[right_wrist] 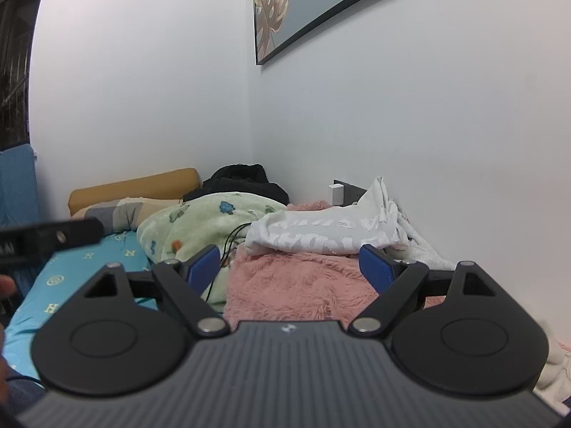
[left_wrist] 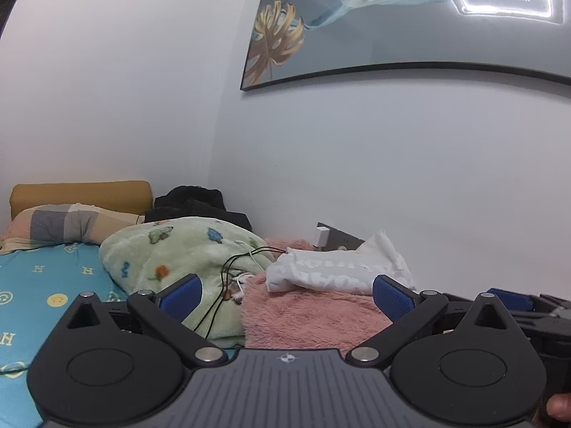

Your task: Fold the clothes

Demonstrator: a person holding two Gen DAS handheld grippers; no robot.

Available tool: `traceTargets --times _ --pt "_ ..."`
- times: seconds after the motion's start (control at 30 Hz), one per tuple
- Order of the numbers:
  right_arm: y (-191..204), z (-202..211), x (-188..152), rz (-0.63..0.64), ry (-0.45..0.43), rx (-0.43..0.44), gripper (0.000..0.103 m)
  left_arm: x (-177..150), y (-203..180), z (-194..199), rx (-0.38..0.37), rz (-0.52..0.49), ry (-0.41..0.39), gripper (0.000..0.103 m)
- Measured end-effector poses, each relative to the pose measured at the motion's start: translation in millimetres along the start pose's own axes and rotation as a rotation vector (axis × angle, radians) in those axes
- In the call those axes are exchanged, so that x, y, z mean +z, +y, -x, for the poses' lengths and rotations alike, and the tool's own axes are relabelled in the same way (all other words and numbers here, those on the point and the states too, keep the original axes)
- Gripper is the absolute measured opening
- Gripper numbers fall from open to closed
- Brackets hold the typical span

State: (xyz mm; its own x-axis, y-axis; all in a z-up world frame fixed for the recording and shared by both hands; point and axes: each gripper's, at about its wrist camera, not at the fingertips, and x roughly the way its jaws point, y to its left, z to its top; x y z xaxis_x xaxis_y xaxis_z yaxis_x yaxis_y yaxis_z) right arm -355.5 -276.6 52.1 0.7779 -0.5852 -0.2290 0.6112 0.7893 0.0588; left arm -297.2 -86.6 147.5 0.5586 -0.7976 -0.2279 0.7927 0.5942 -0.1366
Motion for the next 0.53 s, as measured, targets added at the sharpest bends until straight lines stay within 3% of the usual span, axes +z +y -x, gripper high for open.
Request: traceTargets --times 0.53 --pt "7.4 1.0 -6.6 0.011 0.017 -0.023 0.086 -2.2 -2.2 8.3 0.035 0.015 -0.004 0.103"
